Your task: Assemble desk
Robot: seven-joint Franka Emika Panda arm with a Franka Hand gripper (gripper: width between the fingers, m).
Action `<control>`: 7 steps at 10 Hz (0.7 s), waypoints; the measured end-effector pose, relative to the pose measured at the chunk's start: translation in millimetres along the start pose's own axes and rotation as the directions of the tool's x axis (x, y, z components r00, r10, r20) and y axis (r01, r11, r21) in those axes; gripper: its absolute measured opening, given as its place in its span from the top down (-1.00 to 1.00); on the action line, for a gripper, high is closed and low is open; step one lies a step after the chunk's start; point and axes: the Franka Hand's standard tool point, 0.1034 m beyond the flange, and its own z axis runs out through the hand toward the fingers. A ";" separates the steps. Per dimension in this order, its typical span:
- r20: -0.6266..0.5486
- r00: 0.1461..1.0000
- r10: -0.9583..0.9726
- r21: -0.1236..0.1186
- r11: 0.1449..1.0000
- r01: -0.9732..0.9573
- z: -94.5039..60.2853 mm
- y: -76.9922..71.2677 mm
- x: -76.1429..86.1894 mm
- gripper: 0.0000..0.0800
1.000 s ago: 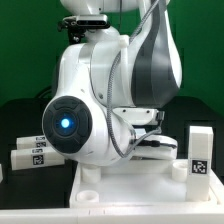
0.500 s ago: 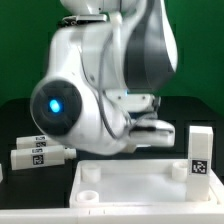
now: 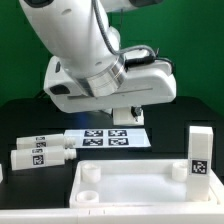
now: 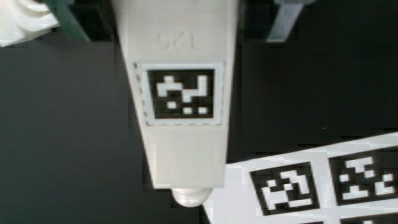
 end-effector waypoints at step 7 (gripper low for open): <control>-0.427 0.892 -0.148 -0.064 0.989 0.133 -68.2 -5.0 20.6 0.29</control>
Offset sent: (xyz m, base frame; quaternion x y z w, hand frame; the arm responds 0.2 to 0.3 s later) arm 0.0762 -0.0383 0.0641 -0.0393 0.1234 -0.1731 0.9764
